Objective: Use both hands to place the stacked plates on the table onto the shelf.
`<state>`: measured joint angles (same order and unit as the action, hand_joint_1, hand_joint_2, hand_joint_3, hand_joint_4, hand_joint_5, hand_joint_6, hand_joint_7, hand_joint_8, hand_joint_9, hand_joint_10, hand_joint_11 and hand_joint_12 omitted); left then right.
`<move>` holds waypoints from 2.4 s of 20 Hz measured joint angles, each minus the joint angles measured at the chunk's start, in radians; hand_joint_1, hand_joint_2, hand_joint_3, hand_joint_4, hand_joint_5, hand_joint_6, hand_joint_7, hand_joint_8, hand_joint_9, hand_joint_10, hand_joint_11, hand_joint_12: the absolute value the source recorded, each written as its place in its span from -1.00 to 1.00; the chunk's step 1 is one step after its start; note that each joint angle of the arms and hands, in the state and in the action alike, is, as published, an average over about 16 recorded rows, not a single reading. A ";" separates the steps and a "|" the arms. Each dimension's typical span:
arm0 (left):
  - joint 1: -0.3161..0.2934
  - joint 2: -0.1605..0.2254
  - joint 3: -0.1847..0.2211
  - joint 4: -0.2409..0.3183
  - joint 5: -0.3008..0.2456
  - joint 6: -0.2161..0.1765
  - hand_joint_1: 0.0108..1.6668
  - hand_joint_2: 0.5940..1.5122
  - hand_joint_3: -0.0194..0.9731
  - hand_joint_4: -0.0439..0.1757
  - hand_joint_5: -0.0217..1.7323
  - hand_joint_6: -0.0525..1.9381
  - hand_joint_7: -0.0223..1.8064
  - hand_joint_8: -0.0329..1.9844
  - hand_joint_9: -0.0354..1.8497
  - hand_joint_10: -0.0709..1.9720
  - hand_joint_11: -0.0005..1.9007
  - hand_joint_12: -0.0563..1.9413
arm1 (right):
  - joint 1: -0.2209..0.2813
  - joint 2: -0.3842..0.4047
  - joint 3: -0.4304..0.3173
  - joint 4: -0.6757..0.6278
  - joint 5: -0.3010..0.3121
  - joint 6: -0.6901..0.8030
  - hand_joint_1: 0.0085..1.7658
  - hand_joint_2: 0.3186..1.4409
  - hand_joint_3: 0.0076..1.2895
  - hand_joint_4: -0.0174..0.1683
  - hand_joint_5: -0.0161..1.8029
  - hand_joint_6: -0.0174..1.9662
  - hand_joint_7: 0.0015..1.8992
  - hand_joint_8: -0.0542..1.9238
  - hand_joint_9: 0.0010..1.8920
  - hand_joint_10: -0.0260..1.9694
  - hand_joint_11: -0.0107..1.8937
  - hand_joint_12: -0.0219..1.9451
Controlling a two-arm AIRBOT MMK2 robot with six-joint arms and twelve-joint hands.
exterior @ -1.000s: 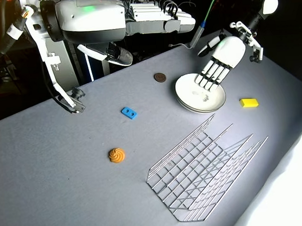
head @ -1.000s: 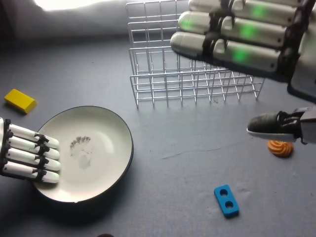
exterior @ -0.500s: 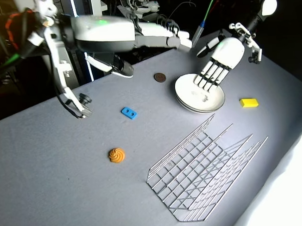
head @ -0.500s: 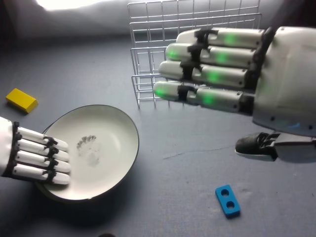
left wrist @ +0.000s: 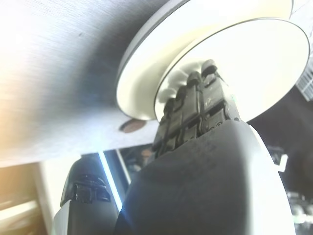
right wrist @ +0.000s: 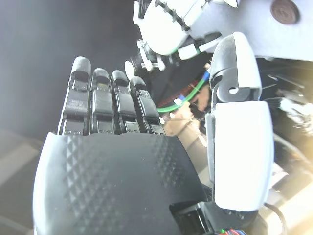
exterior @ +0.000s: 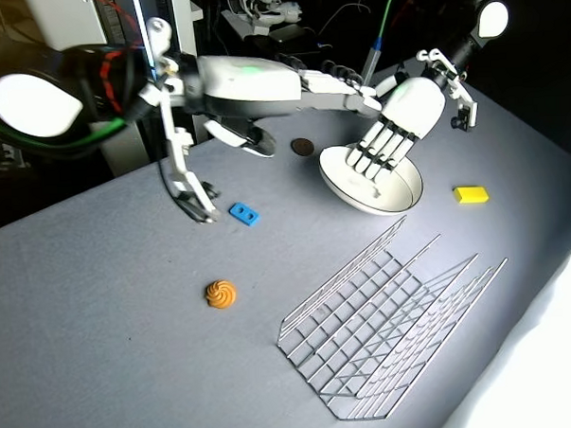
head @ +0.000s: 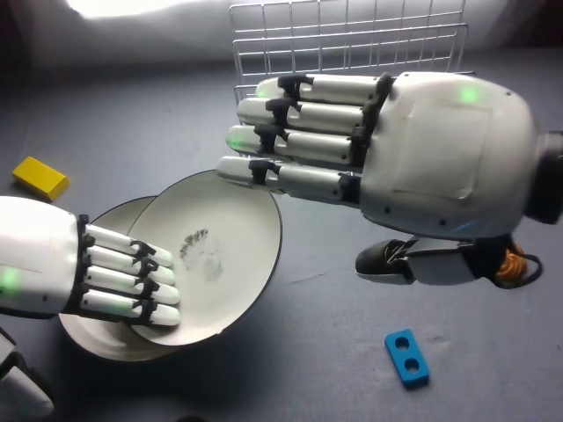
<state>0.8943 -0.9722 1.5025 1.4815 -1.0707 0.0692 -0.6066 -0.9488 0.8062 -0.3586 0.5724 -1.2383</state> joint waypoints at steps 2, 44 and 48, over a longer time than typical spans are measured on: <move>-0.012 -0.001 -0.014 0.005 0.012 -0.012 -0.99 0.21 -0.92 -0.63 -0.99 -0.97 -0.99 -0.98 -0.94 -0.93 -0.98 -0.94 | 0.000 -0.047 0.029 0.007 -0.019 -0.015 -0.03 0.25 -0.98 -0.80 -0.95 -0.98 -0.98 -0.94 -0.97 -0.98 -0.97 -0.66; -0.073 0.005 -0.029 0.023 0.010 -0.064 -0.99 0.21 -0.92 -0.63 -0.98 -0.95 -0.97 -0.98 -0.94 -0.93 -0.98 -0.94 | -0.012 -0.516 0.422 0.006 -0.038 -0.120 0.32 0.15 -0.99 -0.90 -0.10 -0.28 -0.03 -0.28 0.08 -0.10 -0.03 0.05; -0.099 0.019 -0.016 0.026 -0.009 -0.076 -0.99 0.21 -0.92 -0.60 -0.98 -0.94 -0.96 -0.98 -0.94 -0.93 -0.98 -0.94 | -0.007 -0.508 0.404 0.011 -0.037 -0.122 0.37 0.13 -0.99 -0.90 -0.07 -0.25 0.01 -0.25 0.07 0.10 0.00 0.02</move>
<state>0.7956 -0.9529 1.4867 1.5071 -1.0798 -0.0066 -0.6134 -1.4567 1.2103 -0.3475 0.5354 -1.3604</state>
